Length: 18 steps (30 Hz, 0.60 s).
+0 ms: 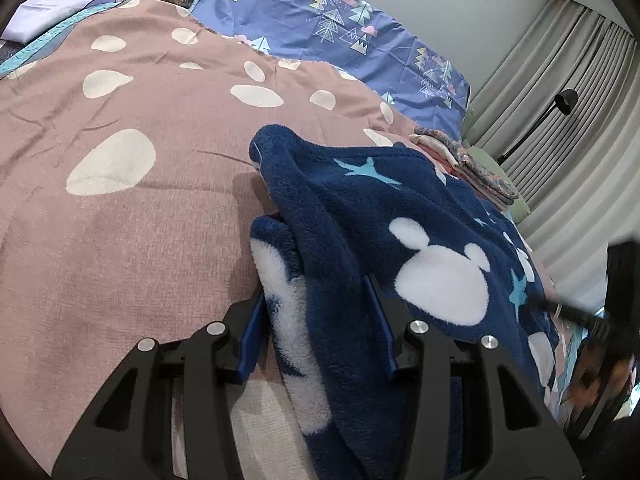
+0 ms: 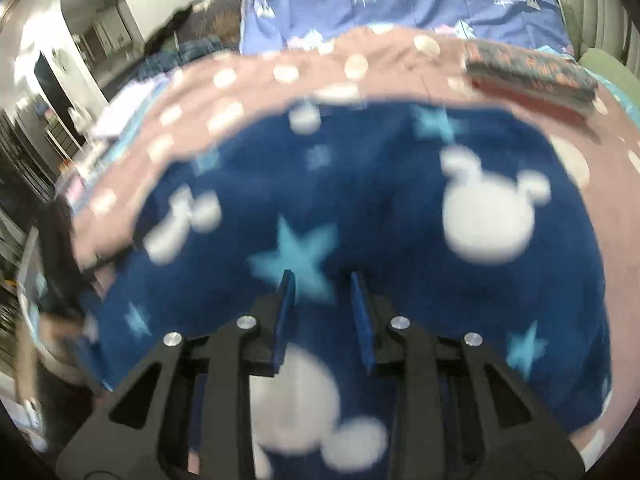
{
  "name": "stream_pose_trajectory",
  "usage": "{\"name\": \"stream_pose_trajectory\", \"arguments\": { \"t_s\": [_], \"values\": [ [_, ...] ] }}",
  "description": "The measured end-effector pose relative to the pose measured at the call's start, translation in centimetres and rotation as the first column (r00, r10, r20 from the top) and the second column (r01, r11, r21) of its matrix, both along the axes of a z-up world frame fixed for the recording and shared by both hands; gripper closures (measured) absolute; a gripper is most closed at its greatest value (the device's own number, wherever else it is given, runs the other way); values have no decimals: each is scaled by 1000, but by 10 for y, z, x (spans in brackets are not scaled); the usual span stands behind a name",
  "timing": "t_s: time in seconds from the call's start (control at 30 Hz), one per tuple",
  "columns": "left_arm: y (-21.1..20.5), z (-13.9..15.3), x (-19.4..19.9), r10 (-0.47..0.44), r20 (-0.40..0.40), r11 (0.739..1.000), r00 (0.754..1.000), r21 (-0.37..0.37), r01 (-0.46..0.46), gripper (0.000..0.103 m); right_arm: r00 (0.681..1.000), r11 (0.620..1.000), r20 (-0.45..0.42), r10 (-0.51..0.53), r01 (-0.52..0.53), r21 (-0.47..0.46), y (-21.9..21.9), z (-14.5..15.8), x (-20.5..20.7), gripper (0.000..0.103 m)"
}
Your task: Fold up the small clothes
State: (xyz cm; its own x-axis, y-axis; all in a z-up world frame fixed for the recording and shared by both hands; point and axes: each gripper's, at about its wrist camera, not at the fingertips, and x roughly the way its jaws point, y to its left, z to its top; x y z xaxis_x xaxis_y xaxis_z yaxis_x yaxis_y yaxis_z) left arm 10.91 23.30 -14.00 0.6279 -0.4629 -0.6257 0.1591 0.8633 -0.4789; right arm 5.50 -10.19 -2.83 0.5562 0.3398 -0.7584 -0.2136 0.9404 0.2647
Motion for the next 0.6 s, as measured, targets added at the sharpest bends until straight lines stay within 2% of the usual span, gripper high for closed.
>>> {"name": "stream_pose_trajectory", "arguments": {
  "t_s": [0.1,0.17,0.23,0.27,0.3,0.4,0.6],
  "values": [
    [0,0,0,0,-1,1000,1000,-4,0,55,998,999,41,-49,48,15,0,18,46,73],
    [0,0,0,1,-1,1000,1000,-8,-1,55,997,997,-3,-73,73,35,2,11,84,73],
    [0,0,0,0,-2,1000,1000,-13,0,55,993,997,-97,-64,60,-51,16,-19,125,71],
    [0,0,0,-1,-2,1000,1000,-16,1,55,982,995,-184,-38,20,-98,24,-52,147,71],
    [0,-1,1,-1,-3,1000,1000,-14,1,55,990,996,-137,-15,3,-89,27,-63,151,71],
    [-1,0,0,1,-3,1000,1000,-17,-1,54,995,989,-96,-11,-4,-146,35,-62,146,71],
    [3,-3,2,-1,-8,999,1000,-49,0,54,998,986,-62,3,-13,-167,40,-56,143,69]
  ]
}}
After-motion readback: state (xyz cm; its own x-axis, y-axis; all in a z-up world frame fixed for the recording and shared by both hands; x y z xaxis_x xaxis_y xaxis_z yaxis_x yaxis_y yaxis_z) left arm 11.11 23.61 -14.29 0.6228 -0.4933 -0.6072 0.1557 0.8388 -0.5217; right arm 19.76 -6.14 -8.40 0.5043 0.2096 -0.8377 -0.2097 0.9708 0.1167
